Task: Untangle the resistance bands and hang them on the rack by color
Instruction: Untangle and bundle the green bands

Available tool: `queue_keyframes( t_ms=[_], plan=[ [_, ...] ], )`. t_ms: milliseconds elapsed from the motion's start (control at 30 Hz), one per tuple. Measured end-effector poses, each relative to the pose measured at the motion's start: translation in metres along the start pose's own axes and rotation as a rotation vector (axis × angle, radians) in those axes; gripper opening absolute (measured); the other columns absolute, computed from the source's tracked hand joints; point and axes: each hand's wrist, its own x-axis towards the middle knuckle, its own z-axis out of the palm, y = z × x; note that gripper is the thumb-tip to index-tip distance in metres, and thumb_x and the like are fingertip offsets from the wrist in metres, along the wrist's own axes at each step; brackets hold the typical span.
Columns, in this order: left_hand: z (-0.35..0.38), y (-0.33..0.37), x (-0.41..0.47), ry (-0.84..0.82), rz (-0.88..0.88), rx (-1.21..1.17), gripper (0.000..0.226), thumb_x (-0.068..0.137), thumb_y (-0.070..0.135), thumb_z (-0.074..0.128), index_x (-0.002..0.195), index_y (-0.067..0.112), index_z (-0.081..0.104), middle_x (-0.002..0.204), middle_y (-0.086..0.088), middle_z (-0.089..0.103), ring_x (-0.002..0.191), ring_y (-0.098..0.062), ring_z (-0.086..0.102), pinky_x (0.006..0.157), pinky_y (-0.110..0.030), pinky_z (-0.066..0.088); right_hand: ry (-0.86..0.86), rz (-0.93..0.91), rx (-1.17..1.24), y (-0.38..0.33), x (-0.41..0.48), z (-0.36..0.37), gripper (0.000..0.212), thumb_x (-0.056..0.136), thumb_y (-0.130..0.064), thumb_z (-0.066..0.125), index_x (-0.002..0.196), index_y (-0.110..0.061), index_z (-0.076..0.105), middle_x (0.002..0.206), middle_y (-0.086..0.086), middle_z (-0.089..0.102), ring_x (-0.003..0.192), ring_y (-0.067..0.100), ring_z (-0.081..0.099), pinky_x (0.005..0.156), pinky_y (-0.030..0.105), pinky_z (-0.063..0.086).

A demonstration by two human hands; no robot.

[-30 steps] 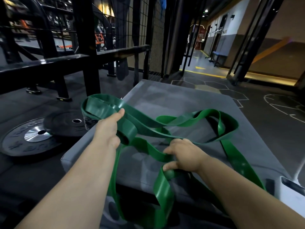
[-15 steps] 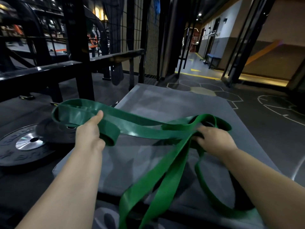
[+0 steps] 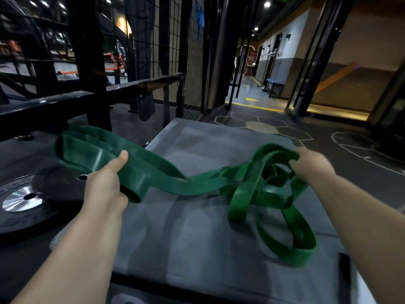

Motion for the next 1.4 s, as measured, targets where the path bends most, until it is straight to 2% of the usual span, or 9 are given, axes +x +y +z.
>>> queue_keyframes(
  t_ms=[333,533,700,833,900,1033,1100,1267,1400],
  plan=[
    [0.014,-0.001,-0.030,-0.218,-0.068,0.068,0.011,0.087,0.014,0.065,0.096,0.014,0.071,0.097,-0.003,0.075,0.087,-0.020,0.073,0.066,-0.035,0.059,-0.243,0.210,-0.481,-0.010,-0.040,0.037,0.050,0.091,-0.035,0.051,0.137,-0.015,0.045,0.146,0.013,0.035,0.135,0.033,0.028,0.102,0.045,0.034],
    [0.016,-0.003,-0.040,-0.290,-0.148,-0.072,0.027,0.087,0.017,0.061,0.067,0.018,0.078,0.084,-0.003,0.076,0.075,-0.019,0.073,0.061,-0.039,0.060,-0.138,-0.246,0.153,-0.062,-0.046,0.022,0.041,0.092,-0.022,0.061,0.132,-0.017,0.058,0.134,0.007,0.058,0.124,0.027,0.052,0.097,0.034,0.042],
    [0.024,-0.014,-0.054,-0.354,-0.253,-0.028,0.017,0.084,0.016,0.061,0.074,0.015,0.074,0.077,-0.006,0.074,0.067,-0.022,0.072,0.055,-0.036,0.059,-0.462,-0.389,0.202,-0.098,-0.073,0.050,0.046,0.088,-0.020,0.063,0.133,-0.021,0.057,0.126,0.004,0.064,0.114,0.021,0.060,0.093,0.025,0.044],
    [0.025,-0.016,-0.057,-0.408,-0.278,-0.087,0.015,0.069,0.019,0.064,0.080,0.015,0.074,0.079,-0.008,0.074,0.068,-0.024,0.072,0.055,-0.039,0.058,-0.606,0.129,0.583,-0.107,-0.074,0.078,0.023,0.096,-0.027,0.047,0.098,-0.006,0.056,0.086,0.012,0.062,0.069,0.022,0.063,0.057,0.030,0.051],
    [0.024,-0.014,-0.057,-0.447,-0.257,-0.134,0.016,0.071,0.019,0.061,0.077,0.016,0.076,0.081,-0.008,0.074,0.070,-0.024,0.072,0.057,-0.040,0.059,-0.692,0.374,0.737,-0.108,-0.073,0.083,0.047,0.100,-0.046,0.038,0.088,-0.003,0.054,0.072,0.010,0.056,0.055,0.017,0.053,0.044,0.020,0.042],
    [0.027,-0.010,-0.064,-0.559,-0.263,-0.166,0.013,0.061,0.020,0.076,0.073,0.014,0.078,0.080,-0.008,0.074,0.071,-0.025,0.072,0.060,-0.039,0.059,-0.743,0.459,0.888,-0.115,-0.068,0.091,0.092,0.082,-0.082,0.035,0.127,-0.003,0.048,0.108,0.018,0.064,0.071,0.021,0.063,0.053,0.024,0.045],
    [0.027,-0.014,-0.068,-0.625,-0.345,-0.158,0.051,0.032,0.021,0.095,0.080,0.011,0.079,0.086,-0.012,0.075,0.077,-0.027,0.073,0.063,-0.041,0.059,-0.731,0.548,1.120,-0.122,-0.064,0.092,0.101,0.073,-0.082,0.052,0.142,-0.009,0.039,0.133,0.020,0.054,0.079,0.026,0.062,0.065,0.031,0.052],
    [0.027,-0.030,-0.080,-0.635,-0.594,-0.096,0.073,0.010,0.013,0.096,0.079,-0.001,0.077,0.084,-0.020,0.073,0.070,-0.032,0.072,0.056,-0.042,0.059,-0.804,0.650,1.556,-0.137,-0.054,0.101,0.065,0.069,-0.043,0.084,0.114,0.000,0.065,0.107,0.020,0.070,0.089,0.034,0.070,0.074,0.045,0.059],
    [0.025,-0.033,-0.086,-0.655,-0.674,-0.040,0.072,0.008,0.006,0.094,0.078,-0.006,0.076,0.080,-0.025,0.072,0.064,-0.035,0.071,0.052,-0.042,0.057,-0.760,0.498,1.518,-0.148,-0.052,0.101,0.025,0.091,-0.020,0.056,0.093,0.003,0.064,0.076,0.018,0.069,0.070,0.032,0.062,0.066,0.036,0.053]
  ],
)
